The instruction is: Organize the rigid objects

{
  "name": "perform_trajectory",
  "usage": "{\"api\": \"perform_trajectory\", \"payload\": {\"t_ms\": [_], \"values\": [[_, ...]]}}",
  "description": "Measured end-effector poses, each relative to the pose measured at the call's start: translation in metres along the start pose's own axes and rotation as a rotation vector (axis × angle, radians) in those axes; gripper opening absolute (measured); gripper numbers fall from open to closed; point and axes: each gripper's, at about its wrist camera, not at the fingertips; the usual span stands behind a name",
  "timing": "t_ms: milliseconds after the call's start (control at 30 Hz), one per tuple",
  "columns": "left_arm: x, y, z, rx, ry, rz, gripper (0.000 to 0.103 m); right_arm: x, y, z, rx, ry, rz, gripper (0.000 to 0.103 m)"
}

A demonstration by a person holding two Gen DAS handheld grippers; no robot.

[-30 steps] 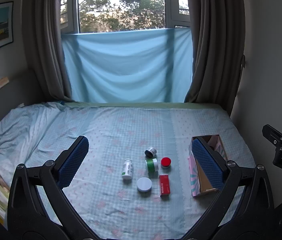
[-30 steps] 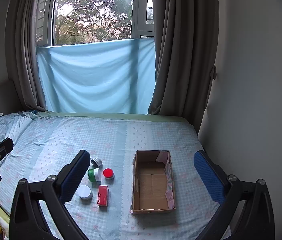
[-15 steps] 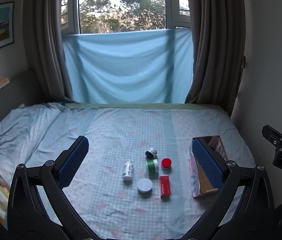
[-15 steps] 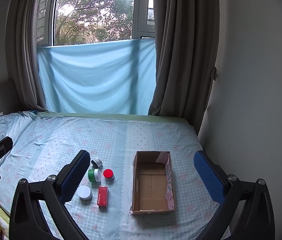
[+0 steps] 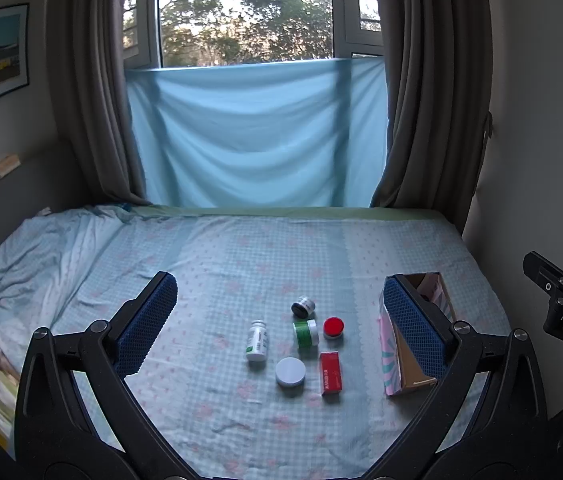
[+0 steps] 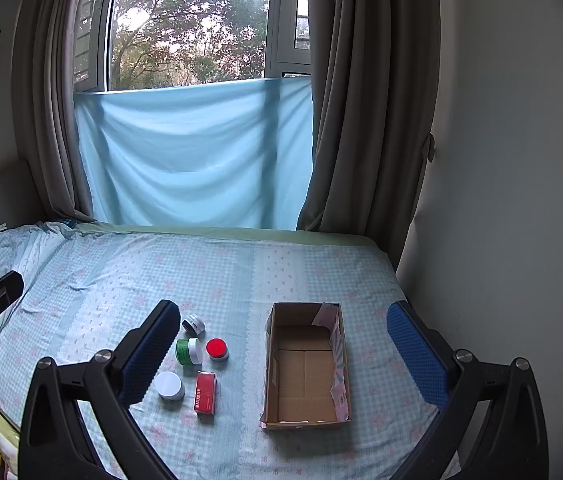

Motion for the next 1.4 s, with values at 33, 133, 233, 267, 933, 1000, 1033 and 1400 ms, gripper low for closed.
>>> {"api": "perform_trajectory", "payload": {"t_ms": [33, 133, 233, 267, 933, 1000, 1033, 1400], "values": [[0.000, 0.000, 0.000, 0.000, 0.001, 0.000, 0.102, 0.000, 0.000, 0.000, 0.000, 0.000, 0.000, 0.103], [-0.001, 0.001, 0.000, 0.000, 0.000, -0.001, 0.102, 0.000, 0.000, 0.001, 0.000, 0.000, 0.000, 0.103], [0.000, 0.001, 0.000, 0.000, 0.000, 0.001, 0.102, -0.001, 0.000, 0.000, -0.001, 0.000, 0.000, 0.103], [0.000, 0.000, 0.000, 0.000, -0.001, 0.000, 0.102, -0.001, 0.000, 0.000, 0.000, -0.001, -0.001, 0.103], [-0.003, 0.002, -0.001, -0.006, -0.005, 0.006, 0.102, -0.004, 0.001, 0.001, 0.001, -0.002, 0.005, 0.103], [-0.002, 0.003, -0.002, -0.008, -0.006, 0.007, 0.102, -0.005, 0.001, 0.001, -0.001, -0.002, 0.006, 0.103], [-0.002, 0.003, -0.002, -0.008, -0.006, 0.007, 0.102, -0.005, 0.002, 0.001, 0.000, -0.002, 0.006, 0.103], [-0.002, 0.028, -0.010, -0.088, -0.002, -0.002, 0.102, -0.002, 0.016, -0.004, -0.057, 0.014, 0.008, 0.103]]}}
Point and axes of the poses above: each gripper's, at about its wrist camera, not at the fingertips, and y roughly the way its jaws point, x to its right, z to its top, and after that the axes turned 8 degrees about x, right-handed
